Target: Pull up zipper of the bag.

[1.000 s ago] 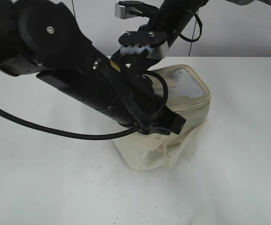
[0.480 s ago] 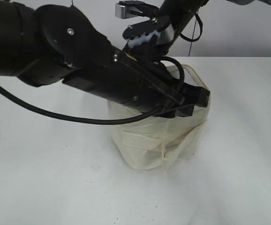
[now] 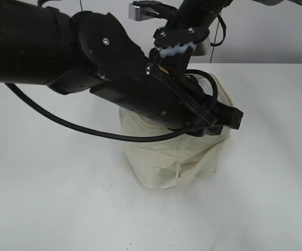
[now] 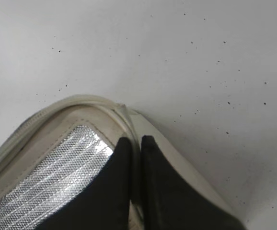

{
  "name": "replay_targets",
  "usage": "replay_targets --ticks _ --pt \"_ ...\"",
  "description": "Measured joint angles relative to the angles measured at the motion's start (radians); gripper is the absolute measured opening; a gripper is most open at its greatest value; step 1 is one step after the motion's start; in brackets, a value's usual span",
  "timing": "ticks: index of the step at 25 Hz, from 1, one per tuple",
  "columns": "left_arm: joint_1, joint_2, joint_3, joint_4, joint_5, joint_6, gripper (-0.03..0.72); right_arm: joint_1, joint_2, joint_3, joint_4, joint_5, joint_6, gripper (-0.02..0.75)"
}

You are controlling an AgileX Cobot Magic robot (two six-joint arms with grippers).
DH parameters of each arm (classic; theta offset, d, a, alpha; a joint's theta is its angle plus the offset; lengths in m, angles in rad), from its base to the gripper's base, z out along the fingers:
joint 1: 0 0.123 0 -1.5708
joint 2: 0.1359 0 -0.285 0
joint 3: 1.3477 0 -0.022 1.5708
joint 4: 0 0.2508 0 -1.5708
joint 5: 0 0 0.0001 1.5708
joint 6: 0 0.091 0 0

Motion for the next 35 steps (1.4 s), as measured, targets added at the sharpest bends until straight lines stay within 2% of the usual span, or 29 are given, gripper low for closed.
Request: replay_targets --ticks 4,7,10,13,16,20,22,29,35 --pt "-0.001 -0.001 -0.002 0.031 0.058 0.0 0.002 0.0 0.0 0.0 0.0 0.0 0.023 0.009" --pt "0.002 -0.018 -0.002 0.088 0.12 0.0 0.076 0.0 0.0 0.0 -0.003 -0.001 0.067 0.045" --pt "0.018 -0.07 -0.002 0.158 0.175 0.001 0.22 0.0 -0.005 -0.003 -0.009 -0.001 0.113 0.17" --pt "0.051 -0.132 -0.004 0.215 0.198 0.001 0.351 -0.002 -0.023 -0.003 -0.038 -0.003 0.156 0.329" --pt "0.094 -0.176 -0.008 0.248 0.202 0.001 0.397 -0.005 -0.053 -0.003 -0.102 -0.006 0.193 0.409" --pt "0.155 -0.186 -0.01 0.261 0.194 0.001 0.409 -0.011 -0.098 -0.004 -0.206 -0.006 0.225 0.428" --pt "0.183 -0.183 -0.01 0.263 0.164 0.001 0.41 -0.03 -0.11 -0.004 -0.221 -0.006 0.234 0.429" --pt "0.273 -0.128 -0.043 0.27 0.114 0.028 0.411 -0.178 -0.115 -0.005 -0.213 -0.007 0.267 0.428" --pt "0.286 0.003 -0.211 0.272 0.203 0.088 0.414 -0.299 -0.118 -0.004 -0.147 -0.008 0.282 0.406"
